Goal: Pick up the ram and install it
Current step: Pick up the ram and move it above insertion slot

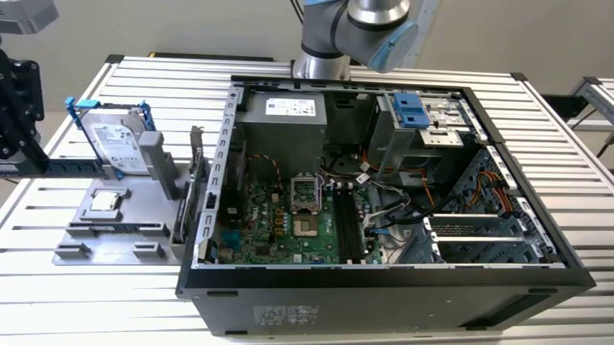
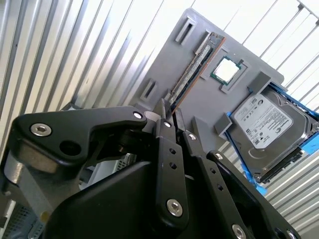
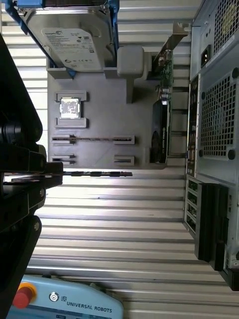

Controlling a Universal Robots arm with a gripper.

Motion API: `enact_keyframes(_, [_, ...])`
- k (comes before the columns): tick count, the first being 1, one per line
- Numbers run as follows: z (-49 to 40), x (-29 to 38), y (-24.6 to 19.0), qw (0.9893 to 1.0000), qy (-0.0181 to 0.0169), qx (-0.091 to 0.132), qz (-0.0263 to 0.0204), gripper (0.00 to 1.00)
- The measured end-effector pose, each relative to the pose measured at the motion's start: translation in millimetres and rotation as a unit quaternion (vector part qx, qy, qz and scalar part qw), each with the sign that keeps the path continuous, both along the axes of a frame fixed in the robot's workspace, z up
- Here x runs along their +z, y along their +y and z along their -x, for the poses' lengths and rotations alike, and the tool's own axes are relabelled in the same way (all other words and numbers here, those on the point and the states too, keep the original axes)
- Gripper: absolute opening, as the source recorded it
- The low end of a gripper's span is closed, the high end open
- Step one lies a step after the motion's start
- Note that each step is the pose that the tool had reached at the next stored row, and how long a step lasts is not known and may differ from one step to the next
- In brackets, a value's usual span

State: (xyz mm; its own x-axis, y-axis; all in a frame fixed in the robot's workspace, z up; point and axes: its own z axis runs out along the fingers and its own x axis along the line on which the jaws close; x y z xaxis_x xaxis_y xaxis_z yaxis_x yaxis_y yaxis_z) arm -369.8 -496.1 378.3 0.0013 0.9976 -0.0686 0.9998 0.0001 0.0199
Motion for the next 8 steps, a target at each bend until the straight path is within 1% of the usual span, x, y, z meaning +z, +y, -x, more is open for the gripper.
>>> enact_keyframes(8, [0.0,3.9,0.0,1.0000,0.0000,0.000,0.0000,0.00])
